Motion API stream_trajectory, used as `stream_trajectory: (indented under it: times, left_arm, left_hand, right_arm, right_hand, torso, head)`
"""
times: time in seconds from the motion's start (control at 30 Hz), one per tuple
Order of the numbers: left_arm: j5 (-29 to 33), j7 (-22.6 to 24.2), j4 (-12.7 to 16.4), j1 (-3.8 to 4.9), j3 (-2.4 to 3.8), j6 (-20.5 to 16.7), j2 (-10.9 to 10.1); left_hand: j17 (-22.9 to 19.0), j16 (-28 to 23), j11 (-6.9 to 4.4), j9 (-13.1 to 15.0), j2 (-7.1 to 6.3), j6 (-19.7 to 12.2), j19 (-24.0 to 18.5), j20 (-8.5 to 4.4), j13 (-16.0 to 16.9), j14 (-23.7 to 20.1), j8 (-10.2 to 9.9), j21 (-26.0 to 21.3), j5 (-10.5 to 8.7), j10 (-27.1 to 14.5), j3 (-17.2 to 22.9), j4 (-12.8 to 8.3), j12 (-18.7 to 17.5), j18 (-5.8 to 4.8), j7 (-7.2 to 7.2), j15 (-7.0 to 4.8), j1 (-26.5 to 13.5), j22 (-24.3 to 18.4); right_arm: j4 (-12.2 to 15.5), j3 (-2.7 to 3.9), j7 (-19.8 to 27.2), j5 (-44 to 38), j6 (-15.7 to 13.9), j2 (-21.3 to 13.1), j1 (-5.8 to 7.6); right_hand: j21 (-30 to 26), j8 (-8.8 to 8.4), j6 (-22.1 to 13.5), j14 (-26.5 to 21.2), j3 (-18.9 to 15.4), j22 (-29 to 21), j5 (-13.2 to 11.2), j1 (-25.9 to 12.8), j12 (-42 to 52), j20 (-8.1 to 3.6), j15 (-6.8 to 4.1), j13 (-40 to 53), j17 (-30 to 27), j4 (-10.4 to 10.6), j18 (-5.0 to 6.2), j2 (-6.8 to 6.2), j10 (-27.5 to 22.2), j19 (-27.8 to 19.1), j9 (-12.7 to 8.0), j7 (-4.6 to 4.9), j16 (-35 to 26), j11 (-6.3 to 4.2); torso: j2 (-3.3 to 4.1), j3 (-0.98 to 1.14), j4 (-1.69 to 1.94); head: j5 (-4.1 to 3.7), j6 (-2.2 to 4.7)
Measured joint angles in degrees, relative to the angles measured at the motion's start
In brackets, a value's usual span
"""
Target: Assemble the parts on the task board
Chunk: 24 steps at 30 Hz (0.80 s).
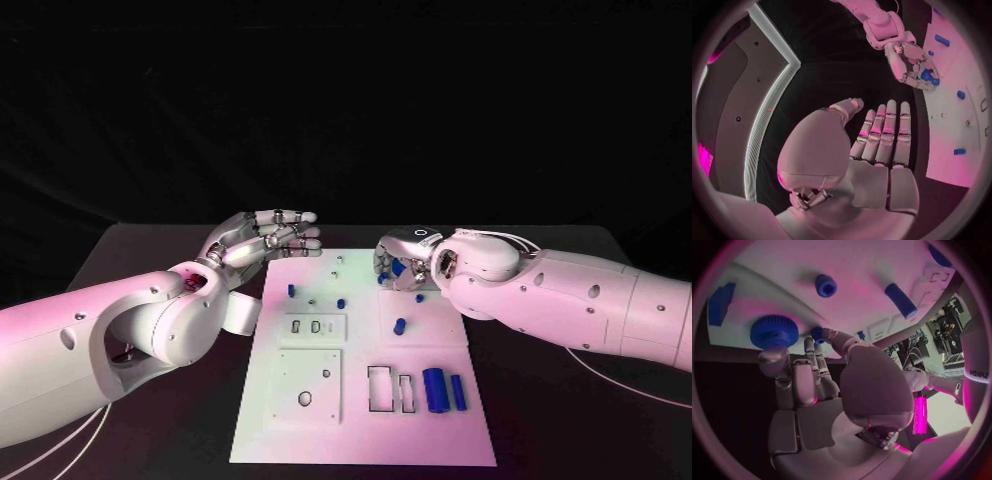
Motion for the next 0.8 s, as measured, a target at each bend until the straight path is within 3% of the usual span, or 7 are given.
stream_trajectory:
  times: [0.17,0.4,0.53,0.6,0.8]
  left_arm:
    - [0.0,-0.18,-0.01,0.02,0.0,0.14,0.03]
    - [0.0,-0.3,-0.01,0.06,0.0,0.34,0.02]
    - [0.0,-0.31,-0.01,0.08,0.0,0.36,-0.01]
    - [0.0,-0.31,-0.01,0.08,0.0,0.36,-0.02]
    - [0.0,-0.26,-0.04,0.1,0.0,0.36,-0.06]
  left_hand:
    - [0.0,0.0,0.0,0.0,0.0,0.0,0.0,0.0,0.0,0.0,0.0,0.0,0.0,0.0,0.23,-0.23,0.0,0.0,0.0,0.0,0.0,0.0]
    - [0.05,0.0,0.0,0.05,0.0,0.0,0.0,0.0,0.0,0.0,0.2,0.22,0.0,0.0,0.23,-0.23,0.0,0.0,0.0,0.0,0.0,0.0]
    - [0.05,0.0,0.0,0.05,0.0,0.0,0.0,0.0,0.0,0.0,0.2,0.22,0.0,0.0,0.23,-0.23,0.0,0.0,0.0,0.0,0.0,0.0]
    - [0.05,0.0,0.0,0.05,-0.03,0.0,0.0,0.0,0.0,0.0,0.2,0.22,0.0,0.0,0.39,-0.39,0.0,0.0,0.0,0.0,-0.47,0.0]
    - [0.1,0.0,0.0,0.05,-0.05,0.0,0.0,0.0,0.0,-0.01,0.2,0.22,0.0,0.0,0.39,-0.39,0.0,0.0,0.0,0.0,-0.5,0.01]
  right_arm:
    - [-0.04,0.02,-0.03,0.0,0.08,0.07,-0.01]
    - [-0.01,0.02,-0.14,0.02,-1.29,0.02,-0.05]
    - [0.15,0.0,-0.21,0.02,-3.3,-0.06,-0.09]
    - [0.38,0.0,-0.28,0.01,-4.73,-0.08,-0.09]
    - [0.83,0.05,-0.64,0.0,-8.17,0.58,-0.09]
  right_hand:
    - [1.25,0.14,0.76,0.0,1.38,1.52,-1.69,0.43,0.0,-0.02,0.0,0.13,0.59,0.22,0.0,0.43,0.85,0.01,0.54,-0.37,0.77,-0.33]
    - [3.13,2.63,3.68,-0.01,4.7,4.16,-6.89,1.81,1.18,-0.7,-1.06,0.84,1.07,-0.44,0.0,1.85,4.36,0.7,2.76,-1.49,1.56,-1.2]
    - [3.7,3.77,4.14,-0.12,5.42,5.07,-7.78,2.04,1.54,-0.93,-1.35,1.25,1.45,-1.15,0.0,2.07,4.52,0.93,3.21,-1.79,2.08,-1.04]
    - [3.7,4.04,4.16,-0.12,5.64,5.33,-7.79,2.04,1.55,-0.93,-1.35,1.25,1.55,-1.18,-0.64,2.07,4.64,0.93,3.21,-1.81,2.08,-0.92]
    - [3.7,4.11,4.17,-0.12,6.15,5.39,-8.01,2.04,1.55,-0.96,-1.35,1.27,1.49,-1.52,-0.64,2.06,4.72,0.89,3.22,-1.82,2.08,-0.84]
  torso:
    - [0.1,0.0,-0.09]
    - [0.21,0.02,-0.12]
    - [0.26,0.03,-0.12]
    - [0.28,0.03,-0.12]
    - [0.37,0.08,-0.11]
  head:
    - [0.07,0.03]
    - [0.12,-0.02]
    - [0.12,-0.03]
    - [0.12,-0.02]
    - [0.27,0.14]
